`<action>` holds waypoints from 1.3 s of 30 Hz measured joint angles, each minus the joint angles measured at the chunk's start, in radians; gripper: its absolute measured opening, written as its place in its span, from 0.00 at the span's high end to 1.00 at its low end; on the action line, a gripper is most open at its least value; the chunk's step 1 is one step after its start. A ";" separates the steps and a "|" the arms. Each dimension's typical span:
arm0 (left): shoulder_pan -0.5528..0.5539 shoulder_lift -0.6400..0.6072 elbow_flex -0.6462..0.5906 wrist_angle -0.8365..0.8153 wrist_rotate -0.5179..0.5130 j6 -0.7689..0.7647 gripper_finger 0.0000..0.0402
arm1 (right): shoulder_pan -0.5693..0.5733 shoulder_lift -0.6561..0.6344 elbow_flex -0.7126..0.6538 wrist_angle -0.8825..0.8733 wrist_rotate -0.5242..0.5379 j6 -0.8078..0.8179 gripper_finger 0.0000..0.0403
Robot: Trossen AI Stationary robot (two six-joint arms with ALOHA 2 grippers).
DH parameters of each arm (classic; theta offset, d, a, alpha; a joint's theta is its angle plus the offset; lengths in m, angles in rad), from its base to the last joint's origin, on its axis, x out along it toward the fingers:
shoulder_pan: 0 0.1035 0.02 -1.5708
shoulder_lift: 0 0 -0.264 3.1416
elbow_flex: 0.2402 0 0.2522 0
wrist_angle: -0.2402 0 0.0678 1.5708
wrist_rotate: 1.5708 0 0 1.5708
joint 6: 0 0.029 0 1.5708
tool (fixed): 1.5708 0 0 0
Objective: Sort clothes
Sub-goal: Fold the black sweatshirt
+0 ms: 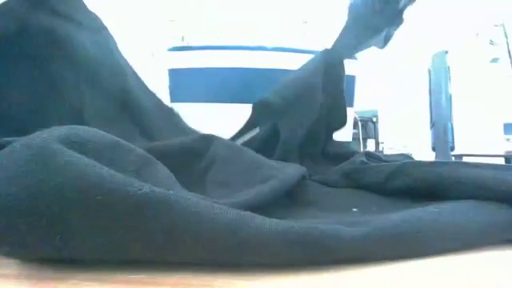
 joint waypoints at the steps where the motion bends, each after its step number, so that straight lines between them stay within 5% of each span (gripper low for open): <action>1: 0.008 0.000 -0.019 0.023 0.016 0.000 1.00 | -0.015 0.000 -0.020 0.013 -0.029 0.016 1.00; 14: 0.066 0.000 -0.084 0.079 0.131 0.013 0.91 | -0.078 0.000 -0.253 0.345 -0.370 0.074 1.00; 20: 0.067 0.000 -0.083 0.198 0.212 0.227 0.90 | -0.064 0.000 -0.254 0.342 -0.400 0.119 0.98; 26: 0.081 0.001 -0.049 0.177 0.306 0.293 0.77 | -0.029 0.000 -0.254 0.337 -0.402 0.036 0.79; 33: 0.093 -0.019 0.172 -0.059 0.310 0.300 0.56 | 0.006 0.046 -0.254 0.328 -0.397 -0.013 0.49; 39: 0.089 -0.047 0.292 -0.055 0.174 0.444 0.51 | 0.009 0.154 -0.254 0.331 -0.423 -0.060 0.33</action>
